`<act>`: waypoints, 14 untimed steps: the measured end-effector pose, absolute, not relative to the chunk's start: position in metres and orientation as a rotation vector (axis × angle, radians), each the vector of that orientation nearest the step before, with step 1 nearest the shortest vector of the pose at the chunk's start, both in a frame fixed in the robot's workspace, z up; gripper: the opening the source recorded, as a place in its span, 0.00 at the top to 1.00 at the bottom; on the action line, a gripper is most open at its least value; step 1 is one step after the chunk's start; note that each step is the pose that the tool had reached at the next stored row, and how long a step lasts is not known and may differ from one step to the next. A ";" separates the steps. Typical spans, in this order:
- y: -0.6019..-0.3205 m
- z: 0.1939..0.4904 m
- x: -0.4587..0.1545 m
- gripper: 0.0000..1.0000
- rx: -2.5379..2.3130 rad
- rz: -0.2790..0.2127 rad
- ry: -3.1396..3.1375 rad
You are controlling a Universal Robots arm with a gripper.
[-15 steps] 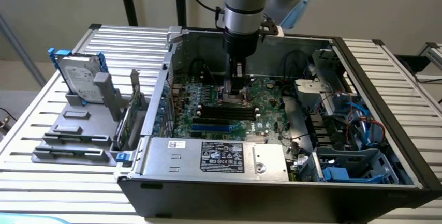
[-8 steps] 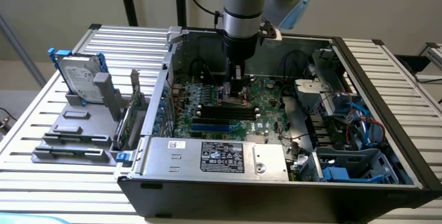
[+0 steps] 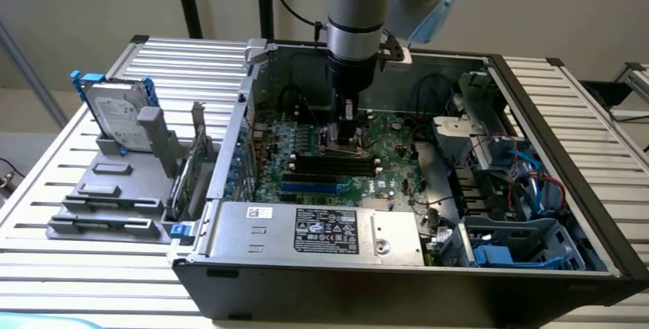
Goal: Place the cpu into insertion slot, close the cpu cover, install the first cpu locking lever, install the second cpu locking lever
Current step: 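Place the cpu into insertion slot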
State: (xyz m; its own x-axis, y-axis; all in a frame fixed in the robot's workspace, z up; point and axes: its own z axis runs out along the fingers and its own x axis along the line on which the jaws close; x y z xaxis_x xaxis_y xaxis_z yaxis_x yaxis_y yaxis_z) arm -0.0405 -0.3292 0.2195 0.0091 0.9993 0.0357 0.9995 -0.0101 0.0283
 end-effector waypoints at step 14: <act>-0.323 0.210 -0.040 0.46 -2.231 -0.065 -2.210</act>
